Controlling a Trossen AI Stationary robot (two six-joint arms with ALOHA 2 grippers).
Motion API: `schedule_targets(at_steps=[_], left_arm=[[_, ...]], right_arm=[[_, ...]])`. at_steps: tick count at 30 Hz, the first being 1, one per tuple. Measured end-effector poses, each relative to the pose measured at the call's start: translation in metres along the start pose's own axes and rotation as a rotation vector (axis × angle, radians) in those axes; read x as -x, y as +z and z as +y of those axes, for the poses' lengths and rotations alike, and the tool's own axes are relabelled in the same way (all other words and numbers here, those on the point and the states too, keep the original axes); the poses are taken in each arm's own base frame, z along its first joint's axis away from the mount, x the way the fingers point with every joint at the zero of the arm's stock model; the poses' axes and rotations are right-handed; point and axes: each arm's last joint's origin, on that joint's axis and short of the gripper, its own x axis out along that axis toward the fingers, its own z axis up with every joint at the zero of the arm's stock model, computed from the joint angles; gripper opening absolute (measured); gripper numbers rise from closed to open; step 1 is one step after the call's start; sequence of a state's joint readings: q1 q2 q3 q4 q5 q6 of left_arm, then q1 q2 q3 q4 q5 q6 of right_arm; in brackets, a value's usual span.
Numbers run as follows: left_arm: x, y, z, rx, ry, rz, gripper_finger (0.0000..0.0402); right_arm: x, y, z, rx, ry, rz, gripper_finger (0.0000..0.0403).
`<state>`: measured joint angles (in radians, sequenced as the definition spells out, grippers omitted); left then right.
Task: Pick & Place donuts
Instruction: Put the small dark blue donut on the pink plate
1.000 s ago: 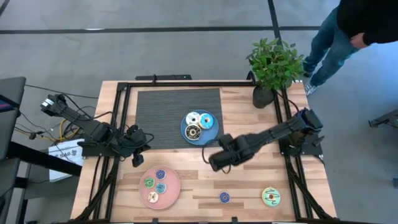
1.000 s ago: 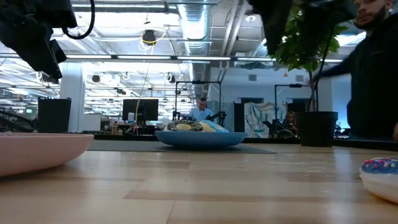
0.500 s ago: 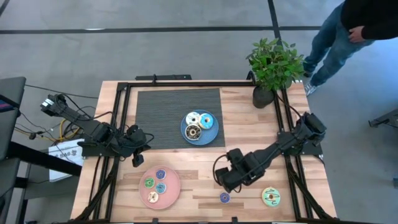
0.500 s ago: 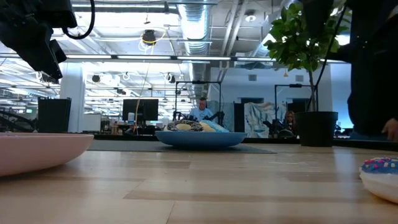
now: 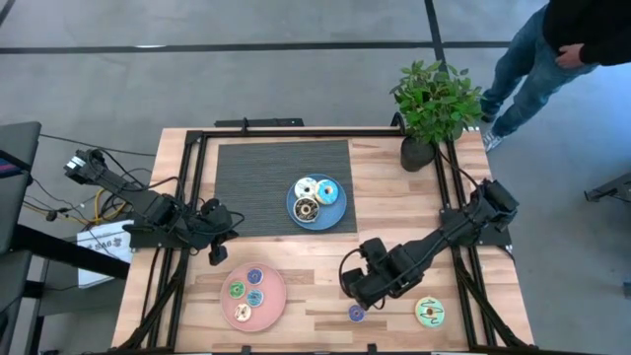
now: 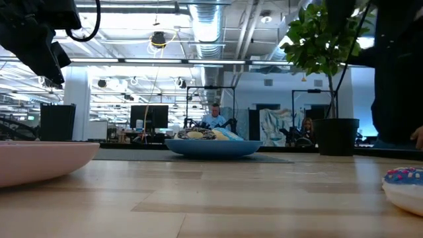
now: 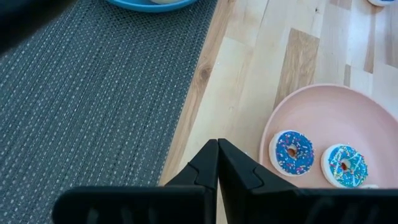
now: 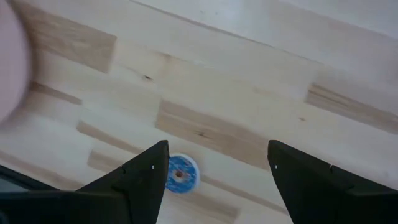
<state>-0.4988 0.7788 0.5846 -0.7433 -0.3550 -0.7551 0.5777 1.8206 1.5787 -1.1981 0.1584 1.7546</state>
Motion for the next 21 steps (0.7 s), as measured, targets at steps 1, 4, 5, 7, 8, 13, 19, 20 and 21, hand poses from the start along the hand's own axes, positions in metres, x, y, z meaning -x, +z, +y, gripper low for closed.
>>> schedule_targets(at_steps=[1, 4, 5, 7, 8, 13, 19, 20, 21], left_arm=[[0.0, 0.0, 0.0, -0.007, 0.0, 0.0, 0.0], [0.0, 0.0, 0.0, -0.014, 0.0, 0.0, 0.0], [0.0, 0.0, 0.0, -0.014, 0.0, 0.0, 0.0], [0.0, 0.0, 0.0, -0.015, 0.0, 0.0, 0.0], [0.0, 0.0, 0.0, -0.015, 0.0, 0.0, 0.0], [0.0, 0.0, 0.0, 0.004, -0.001, 0.001, 0.0], [0.0, 0.0, 0.0, 0.007, -0.001, 0.0, 0.0], [0.0, 0.0, 0.0, 0.007, -0.001, 0.001, 0.0], [0.0, 0.0, 0.0, 0.007, -0.001, 0.001, 0.0]], right_arm=[[0.0, 0.0, 0.001, 0.0, 0.013, -0.007, 0.0265], [0.0, -0.001, 0.005, -0.001, 0.062, -0.042, 0.0265], [0.0, 0.0, 0.007, -0.004, 0.08, -0.059, 0.0265], [0.001, 0.0, 0.009, -0.011, 0.112, -0.086, 0.0265], [0.001, 0.0, 0.011, -0.013, 0.128, -0.086, 0.0265], [0.001, 0.0, 0.014, -0.002, 0.16, -0.08, 0.0265], [0.002, -0.001, 0.015, -0.079, 0.171, -0.065, 0.0265], [0.002, -0.002, 0.016, -0.081, 0.179, -0.057, 0.0265], [0.002, -0.002, 0.017, -0.082, 0.187, -0.046, 0.0265]])
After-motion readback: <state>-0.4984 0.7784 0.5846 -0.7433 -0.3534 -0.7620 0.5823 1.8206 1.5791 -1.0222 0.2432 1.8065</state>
